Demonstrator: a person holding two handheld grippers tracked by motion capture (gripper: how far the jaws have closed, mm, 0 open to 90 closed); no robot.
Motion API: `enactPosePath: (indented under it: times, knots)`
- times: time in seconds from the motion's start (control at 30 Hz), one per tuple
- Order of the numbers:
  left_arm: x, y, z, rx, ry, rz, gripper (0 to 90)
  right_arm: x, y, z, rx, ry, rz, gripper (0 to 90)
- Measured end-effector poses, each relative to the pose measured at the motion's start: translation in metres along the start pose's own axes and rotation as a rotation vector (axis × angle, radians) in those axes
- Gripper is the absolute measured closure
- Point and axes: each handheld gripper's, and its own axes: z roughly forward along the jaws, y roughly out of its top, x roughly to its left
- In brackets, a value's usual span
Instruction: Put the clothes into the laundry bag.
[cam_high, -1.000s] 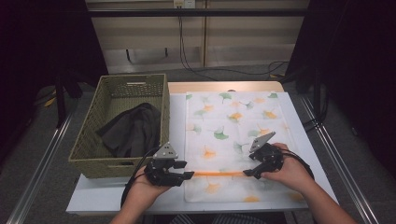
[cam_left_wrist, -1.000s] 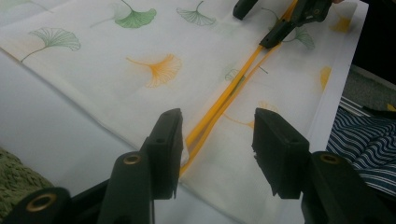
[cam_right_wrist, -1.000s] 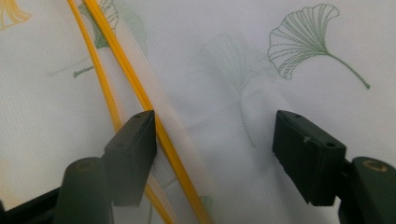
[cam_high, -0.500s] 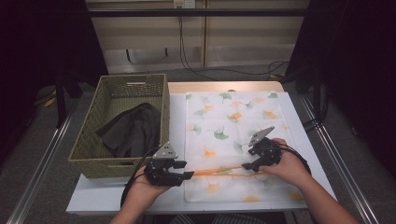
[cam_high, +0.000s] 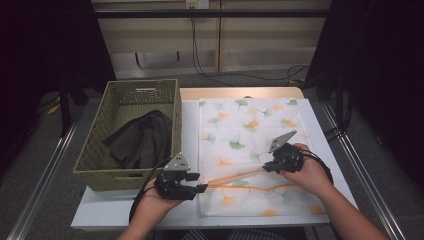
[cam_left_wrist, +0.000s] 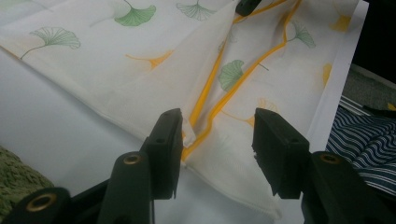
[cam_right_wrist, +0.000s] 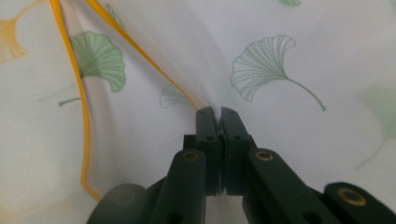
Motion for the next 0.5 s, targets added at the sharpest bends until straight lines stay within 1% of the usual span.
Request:
enactPosePath:
  times: [0.13,0.23,0.33,0.37,0.47,0.5]
  knots:
    - [0.000,0.001,0.000,0.002,-0.003,0.005,52.8,-0.003,0.004,-0.011,-0.020,0.017,0.011,90.0]
    - [-0.001,0.001,0.000,-0.006,-0.006,0.004,52.8,-0.005,0.005,-0.016,-0.026,0.023,0.015,90.0]
    - [-0.001,0.001,-0.001,-0.001,-0.001,0.011,52.7,-0.007,0.008,-0.022,-0.033,0.027,0.026,90.0]
    - [0.000,0.001,-0.001,-0.003,-0.002,0.011,52.8,-0.009,0.009,-0.024,-0.047,0.034,0.020,90.0]
    - [0.000,0.001,-0.002,-0.006,-0.006,0.010,52.7,-0.012,0.012,-0.030,-0.054,0.046,0.028,90.0]
    - [0.000,0.002,-0.002,-0.004,-0.002,0.012,52.7,-0.012,0.013,-0.031,-0.054,0.049,0.033,90.0]
